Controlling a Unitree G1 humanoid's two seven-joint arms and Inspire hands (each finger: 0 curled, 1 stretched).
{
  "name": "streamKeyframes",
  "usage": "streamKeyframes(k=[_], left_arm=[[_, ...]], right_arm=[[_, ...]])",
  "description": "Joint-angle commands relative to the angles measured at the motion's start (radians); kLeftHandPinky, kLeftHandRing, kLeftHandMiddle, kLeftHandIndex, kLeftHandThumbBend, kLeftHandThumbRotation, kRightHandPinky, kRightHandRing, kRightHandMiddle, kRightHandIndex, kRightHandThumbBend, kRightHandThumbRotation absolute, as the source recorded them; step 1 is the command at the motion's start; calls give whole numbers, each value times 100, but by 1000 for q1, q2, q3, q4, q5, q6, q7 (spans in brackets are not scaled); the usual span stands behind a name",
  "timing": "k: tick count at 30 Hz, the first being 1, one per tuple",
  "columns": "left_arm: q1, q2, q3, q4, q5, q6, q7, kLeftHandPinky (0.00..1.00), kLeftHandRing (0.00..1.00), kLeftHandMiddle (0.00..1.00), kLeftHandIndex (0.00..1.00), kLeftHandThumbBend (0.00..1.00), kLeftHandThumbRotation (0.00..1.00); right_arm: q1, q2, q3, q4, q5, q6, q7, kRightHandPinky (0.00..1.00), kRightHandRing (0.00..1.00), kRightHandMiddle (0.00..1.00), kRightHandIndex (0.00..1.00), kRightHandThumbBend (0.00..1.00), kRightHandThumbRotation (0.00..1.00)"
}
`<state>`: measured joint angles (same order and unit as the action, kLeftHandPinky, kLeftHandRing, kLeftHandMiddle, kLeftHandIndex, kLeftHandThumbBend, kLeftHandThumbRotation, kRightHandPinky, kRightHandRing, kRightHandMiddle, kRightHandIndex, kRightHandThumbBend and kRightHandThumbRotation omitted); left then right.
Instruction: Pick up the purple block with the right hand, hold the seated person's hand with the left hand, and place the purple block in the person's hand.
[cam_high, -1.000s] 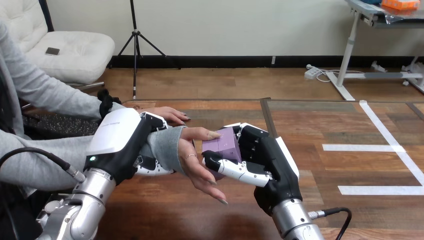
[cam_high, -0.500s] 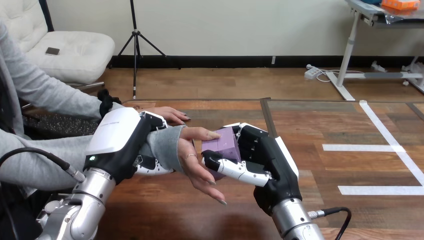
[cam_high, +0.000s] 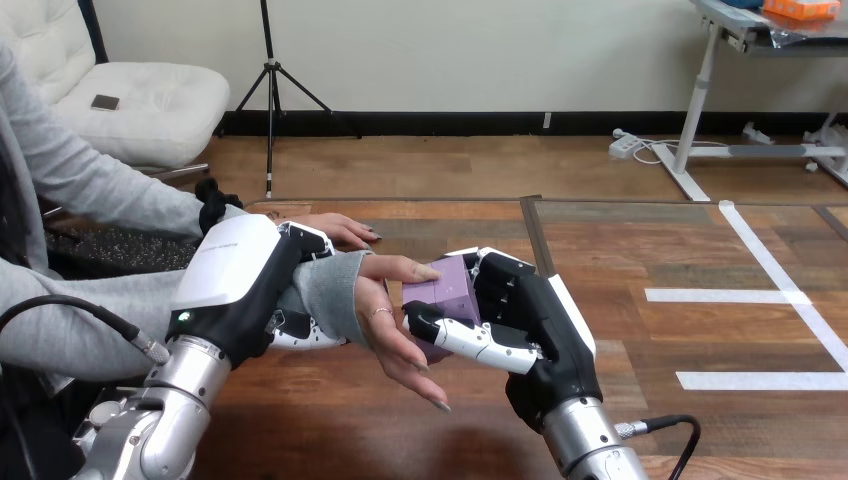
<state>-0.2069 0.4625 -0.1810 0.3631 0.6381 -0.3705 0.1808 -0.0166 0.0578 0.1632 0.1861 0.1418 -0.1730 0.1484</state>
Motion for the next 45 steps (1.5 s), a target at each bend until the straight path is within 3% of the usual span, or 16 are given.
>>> streamKeyframes(k=[1, 7, 15, 26, 31, 35, 45], left_arm=[[-118, -17, 17, -80, -30, -30, 12, 19, 25, 33, 34, 75, 0], [-104, -1, 8, -129, 34, 24, 11, 27, 34, 40, 42, 76, 5], [-89, 6, 9, -157, 77, 30, 28, 37, 46, 52, 53, 80, 20], [-64, 16, 17, -193, 67, 24, 3, 46, 59, 64, 63, 82, 38], [-41, 24, 22, -221, 58, 28, -12, 50, 62, 67, 65, 83, 41], [-27, 32, 24, -240, 46, 35, -35, 55, 65, 68, 67, 84, 45], [11, 46, 36, -287, 28, 51, -75, 59, 66, 70, 69, 85, 50]], right_arm=[[-35, 40, 9, -72, 19, 41, 8, 35, 41, 46, 49, 78, 7], [-31, 34, 7, -97, 33, 80, 12, 42, 49, 53, 55, 84, 21], [-28, 7, 6, -121, 32, 100, 40, 53, 61, 64, 66, 88, 41], [-20, -6, -16, -138, 38, 98, 76, 66, 73, 74, 76, 87, 67], [-14, -15, -24, -150, 30, 92, 81, 70, 76, 76, 78, 86, 77], [-11, -19, -32, -158, 39, 97, 91, 76, 79, 78, 80, 87, 85], [-6, -35, -60, -181, 62, 126, 103, 82, 81, 79, 82, 90, 91]])
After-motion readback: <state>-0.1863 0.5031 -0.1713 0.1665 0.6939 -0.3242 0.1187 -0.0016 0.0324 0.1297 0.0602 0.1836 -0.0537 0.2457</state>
